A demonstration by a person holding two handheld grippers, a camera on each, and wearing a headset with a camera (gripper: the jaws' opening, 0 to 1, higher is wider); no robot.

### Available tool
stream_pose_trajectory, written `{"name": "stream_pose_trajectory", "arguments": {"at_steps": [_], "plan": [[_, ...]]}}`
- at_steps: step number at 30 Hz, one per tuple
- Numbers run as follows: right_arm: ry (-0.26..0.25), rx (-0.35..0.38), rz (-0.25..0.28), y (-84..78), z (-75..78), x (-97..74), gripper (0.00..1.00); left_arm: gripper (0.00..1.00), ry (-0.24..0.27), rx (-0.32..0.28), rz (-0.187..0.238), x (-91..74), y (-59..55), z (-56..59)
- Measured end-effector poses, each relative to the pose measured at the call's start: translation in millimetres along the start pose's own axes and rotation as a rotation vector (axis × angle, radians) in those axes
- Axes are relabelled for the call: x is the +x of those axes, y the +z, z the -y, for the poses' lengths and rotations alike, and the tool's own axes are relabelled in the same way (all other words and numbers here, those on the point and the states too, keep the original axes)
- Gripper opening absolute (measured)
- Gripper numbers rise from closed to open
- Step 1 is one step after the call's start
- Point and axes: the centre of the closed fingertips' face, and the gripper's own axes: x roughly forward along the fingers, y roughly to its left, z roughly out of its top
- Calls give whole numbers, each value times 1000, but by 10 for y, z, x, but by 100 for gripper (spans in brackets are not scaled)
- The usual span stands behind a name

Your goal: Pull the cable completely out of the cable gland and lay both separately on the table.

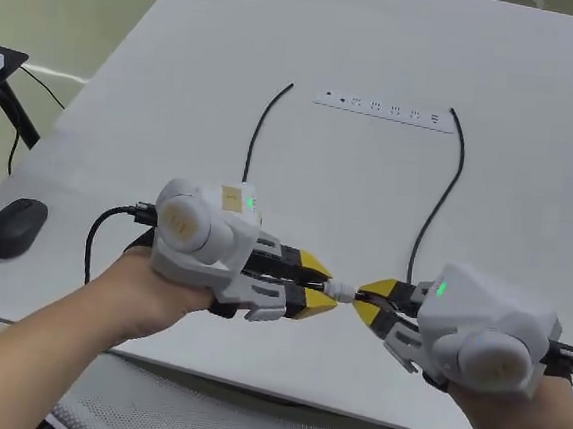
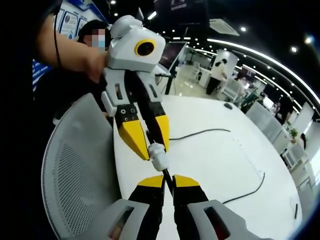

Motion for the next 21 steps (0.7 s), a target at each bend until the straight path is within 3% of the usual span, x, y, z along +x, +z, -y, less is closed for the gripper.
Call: {"name": "stream_pose_trajectory", "arguments": {"at_steps": [16, 21], "plan": [[-28, 173, -17, -246, 111, 5, 0, 15, 6, -25, 12, -20, 15, -15], [-69, 228, -29, -369, 201, 6, 0, 15, 4, -34, 25, -19, 35, -22]]}}
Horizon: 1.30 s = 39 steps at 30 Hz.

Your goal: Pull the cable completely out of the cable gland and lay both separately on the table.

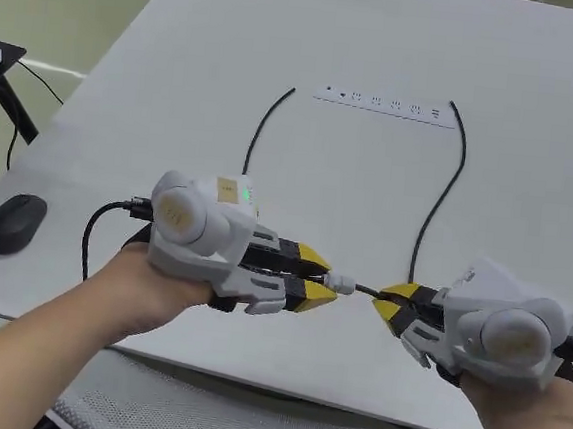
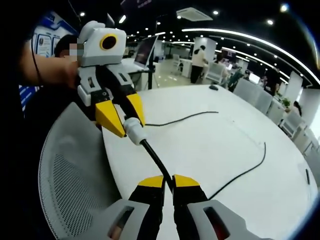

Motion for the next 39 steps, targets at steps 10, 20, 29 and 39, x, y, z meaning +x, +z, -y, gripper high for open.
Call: {"name": "stream_pose_trajectory", "arguments": {"at_steps": [10, 20, 29, 39], "plan": [[-42, 202, -44, -287, 181, 32, 0, 15, -3, -9, 15, -6, 41, 7], [-63, 332, -106, -549, 241, 70, 0, 15, -2, -22, 21, -15, -2, 26], [-61, 289, -96, -530, 222, 30, 1, 15, 10, -22, 29, -22, 26, -3], [-65, 296, -73, -517, 218, -73, 12, 15, 21, -46, 24, -11, 15, -39]]}}
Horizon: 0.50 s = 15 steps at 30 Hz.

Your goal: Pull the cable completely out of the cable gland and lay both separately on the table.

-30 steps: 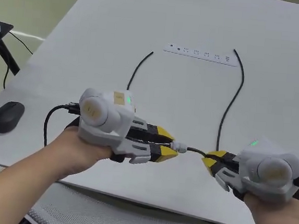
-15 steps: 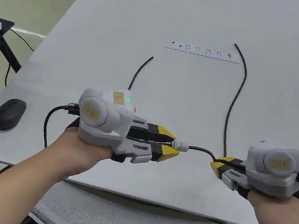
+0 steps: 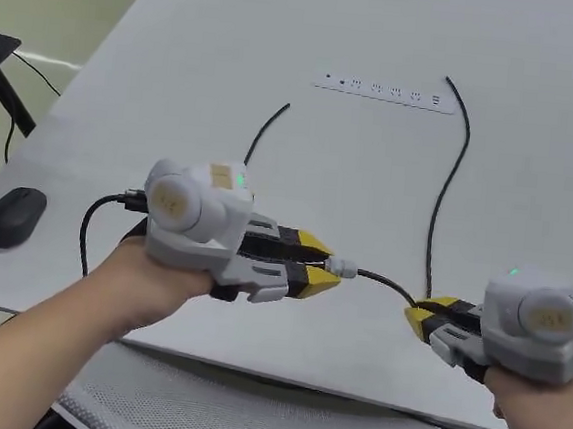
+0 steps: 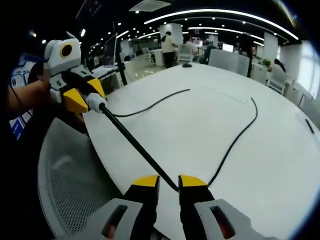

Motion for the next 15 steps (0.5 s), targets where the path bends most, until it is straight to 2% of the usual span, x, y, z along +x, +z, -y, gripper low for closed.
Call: {"name": "stream_pose_trajectory", "arguments": {"at_steps": [3, 5, 8, 10, 12, 15], "plan": [[1, -31, 23, 70, -41, -45, 16, 15, -1, 1, -2, 15, -5, 12], [1, -82, 42, 154, -109, -84, 18, 15, -3, 0, -2, 19, -4, 18], [-3, -207, 72, 326, -234, -131, 19, 15, -5, -4, -2, 22, 3, 33], [21, -205, 99, 437, -334, -153, 19, 15, -4, -6, -5, 22, 0, 33], [29, -225, 103, 518, -392, -172, 19, 15, -2, -5, -8, 18, 1, 32], [39, -315, 112, 670, -509, -173, 18, 15, -1, -2, -11, 12, 3, 33]]}}
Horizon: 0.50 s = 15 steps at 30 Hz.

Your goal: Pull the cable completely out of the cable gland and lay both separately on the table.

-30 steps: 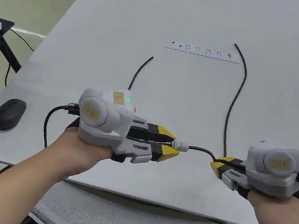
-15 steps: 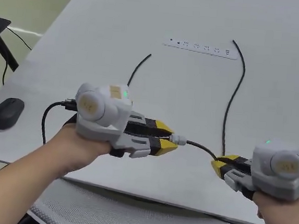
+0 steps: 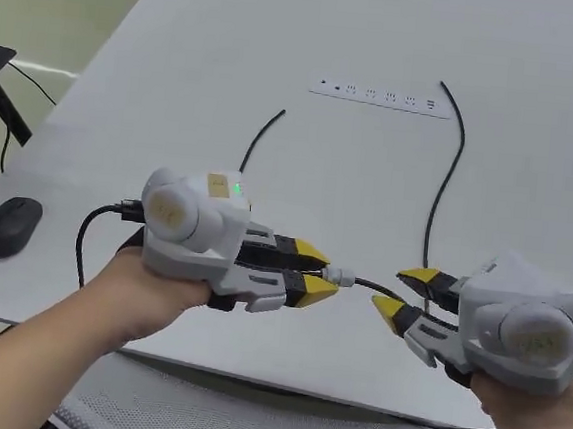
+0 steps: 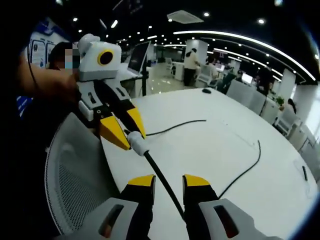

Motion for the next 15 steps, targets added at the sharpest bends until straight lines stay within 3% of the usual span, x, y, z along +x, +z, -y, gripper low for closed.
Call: {"name": "stream_pose_trajectory", "arguments": {"at_steps": [7, 15], "plan": [[14, -192, -19, 130, -144, 55, 10, 15, 7, -6, -3, -1, -6, 11], [14, -242, -31, 113, -204, 76, 2, 15, 19, -12, -2, -3, -19, 15]]}}
